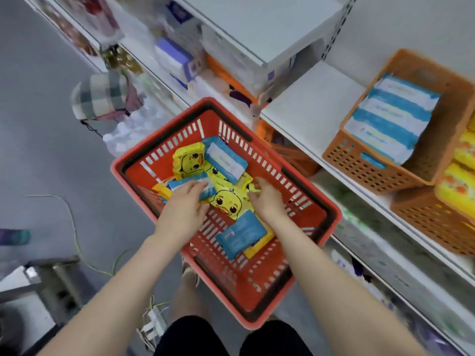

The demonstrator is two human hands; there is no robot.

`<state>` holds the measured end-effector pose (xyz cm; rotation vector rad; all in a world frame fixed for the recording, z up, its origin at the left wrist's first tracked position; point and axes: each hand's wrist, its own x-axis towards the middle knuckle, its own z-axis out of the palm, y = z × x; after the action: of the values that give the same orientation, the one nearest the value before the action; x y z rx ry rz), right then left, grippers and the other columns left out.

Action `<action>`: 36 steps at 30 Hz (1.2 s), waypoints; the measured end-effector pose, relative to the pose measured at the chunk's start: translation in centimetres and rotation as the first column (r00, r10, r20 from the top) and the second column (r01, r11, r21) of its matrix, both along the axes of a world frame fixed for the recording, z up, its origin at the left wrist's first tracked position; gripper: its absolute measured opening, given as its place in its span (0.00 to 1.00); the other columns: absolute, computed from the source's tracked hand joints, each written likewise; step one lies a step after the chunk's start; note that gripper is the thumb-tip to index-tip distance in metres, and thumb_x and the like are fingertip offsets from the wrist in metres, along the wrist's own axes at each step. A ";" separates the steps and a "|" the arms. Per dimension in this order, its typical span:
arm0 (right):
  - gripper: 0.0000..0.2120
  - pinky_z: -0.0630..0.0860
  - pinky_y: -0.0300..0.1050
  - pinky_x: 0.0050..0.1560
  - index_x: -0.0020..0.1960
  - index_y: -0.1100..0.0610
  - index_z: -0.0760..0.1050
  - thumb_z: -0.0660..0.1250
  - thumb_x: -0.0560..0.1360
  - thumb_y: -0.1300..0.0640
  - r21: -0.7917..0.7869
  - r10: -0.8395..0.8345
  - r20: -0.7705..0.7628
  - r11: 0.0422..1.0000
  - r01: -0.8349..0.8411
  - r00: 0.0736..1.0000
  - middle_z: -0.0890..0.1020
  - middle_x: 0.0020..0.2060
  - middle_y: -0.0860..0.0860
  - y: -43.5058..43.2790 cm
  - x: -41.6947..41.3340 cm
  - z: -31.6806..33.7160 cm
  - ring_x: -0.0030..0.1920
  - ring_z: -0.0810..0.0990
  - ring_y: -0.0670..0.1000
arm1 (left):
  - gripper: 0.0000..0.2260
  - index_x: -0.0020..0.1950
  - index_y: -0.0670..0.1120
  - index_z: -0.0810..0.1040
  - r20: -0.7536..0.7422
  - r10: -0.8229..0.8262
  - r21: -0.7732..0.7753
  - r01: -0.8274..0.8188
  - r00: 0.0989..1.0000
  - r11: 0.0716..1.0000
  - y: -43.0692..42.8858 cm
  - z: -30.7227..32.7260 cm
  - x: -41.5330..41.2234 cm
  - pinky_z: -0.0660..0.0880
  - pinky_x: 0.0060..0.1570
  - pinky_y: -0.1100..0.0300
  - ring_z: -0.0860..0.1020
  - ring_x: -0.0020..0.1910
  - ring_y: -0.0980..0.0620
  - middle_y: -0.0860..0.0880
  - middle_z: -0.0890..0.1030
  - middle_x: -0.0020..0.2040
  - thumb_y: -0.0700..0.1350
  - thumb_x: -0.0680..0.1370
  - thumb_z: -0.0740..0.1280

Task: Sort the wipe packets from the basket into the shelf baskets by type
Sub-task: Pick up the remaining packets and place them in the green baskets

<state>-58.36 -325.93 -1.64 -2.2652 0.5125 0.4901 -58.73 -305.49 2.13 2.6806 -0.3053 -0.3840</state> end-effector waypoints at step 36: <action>0.08 0.80 0.50 0.52 0.56 0.50 0.77 0.69 0.78 0.57 0.641 -0.872 -0.095 0.316 0.700 0.481 0.84 0.52 0.51 4.1 -3.5 3.6 0.51 0.84 0.51 | 0.13 0.49 0.67 0.81 -0.556 -0.173 -0.516 -0.175 0.813 0.838 -0.6 -1.1 12.5 0.79 0.55 0.40 0.83 0.53 0.47 0.52 0.85 0.52 0.68 0.67 0.66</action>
<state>-61.89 -321.83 1.92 -1.1497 1.0756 -0.1943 -46.23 -306.04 1.02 1.8748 -0.1820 -0.9415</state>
